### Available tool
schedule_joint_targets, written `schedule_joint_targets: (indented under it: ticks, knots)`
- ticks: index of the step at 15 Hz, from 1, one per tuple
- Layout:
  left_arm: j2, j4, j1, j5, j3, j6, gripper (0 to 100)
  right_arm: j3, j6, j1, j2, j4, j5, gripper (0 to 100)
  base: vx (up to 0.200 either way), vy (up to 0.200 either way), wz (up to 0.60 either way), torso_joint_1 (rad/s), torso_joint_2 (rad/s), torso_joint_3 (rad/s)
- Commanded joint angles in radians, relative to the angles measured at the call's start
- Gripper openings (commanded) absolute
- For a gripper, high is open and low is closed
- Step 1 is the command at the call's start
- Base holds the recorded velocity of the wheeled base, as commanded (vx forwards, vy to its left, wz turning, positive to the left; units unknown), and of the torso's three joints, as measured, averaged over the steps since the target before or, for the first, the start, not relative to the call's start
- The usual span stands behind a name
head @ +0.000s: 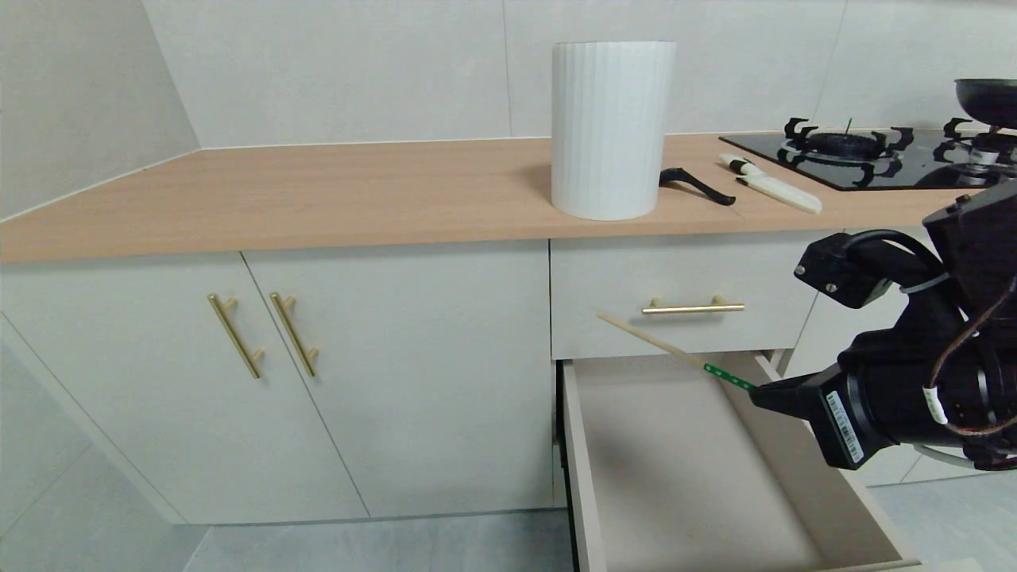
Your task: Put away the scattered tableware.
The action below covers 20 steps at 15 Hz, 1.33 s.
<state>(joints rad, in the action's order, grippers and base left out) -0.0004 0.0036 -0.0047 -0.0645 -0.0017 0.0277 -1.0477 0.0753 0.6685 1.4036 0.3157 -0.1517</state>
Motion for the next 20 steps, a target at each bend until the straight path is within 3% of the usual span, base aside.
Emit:
schedule_joint_targets:
  ticks: [1, 11, 17, 20]
  knots:
    - [0.000, -0.001, 0.000, 0.000, 0.000, 0.000, 100, 0.000, 0.000, 0.000, 0.006, 0.000, 0.000, 0, 0.000, 0.000, 0.00, -0.095, 0.43, 0.325]
    - [0.000, 0.001, 0.000, 0.000, 0.000, 0.000, 100, -0.009, -0.002, -0.030, 0.127, 0.000, -0.006, 0, 0.000, 0.000, 0.00, -0.010, 0.04, 0.033]
    - [0.000, -0.001, 0.000, 0.000, 0.000, 0.000, 100, -0.132, 0.014, -0.150, 0.465, 0.000, -0.012, 0, 0.000, 0.000, 0.00, 0.000, 0.00, 0.000]
    - [0.000, 0.001, 0.000, 0.000, 0.000, 0.000, 100, -0.206, 0.096, -0.161, 0.618, -0.009, -0.043, 0, 0.000, 0.000, 0.00, 0.000, 0.00, 0.000]
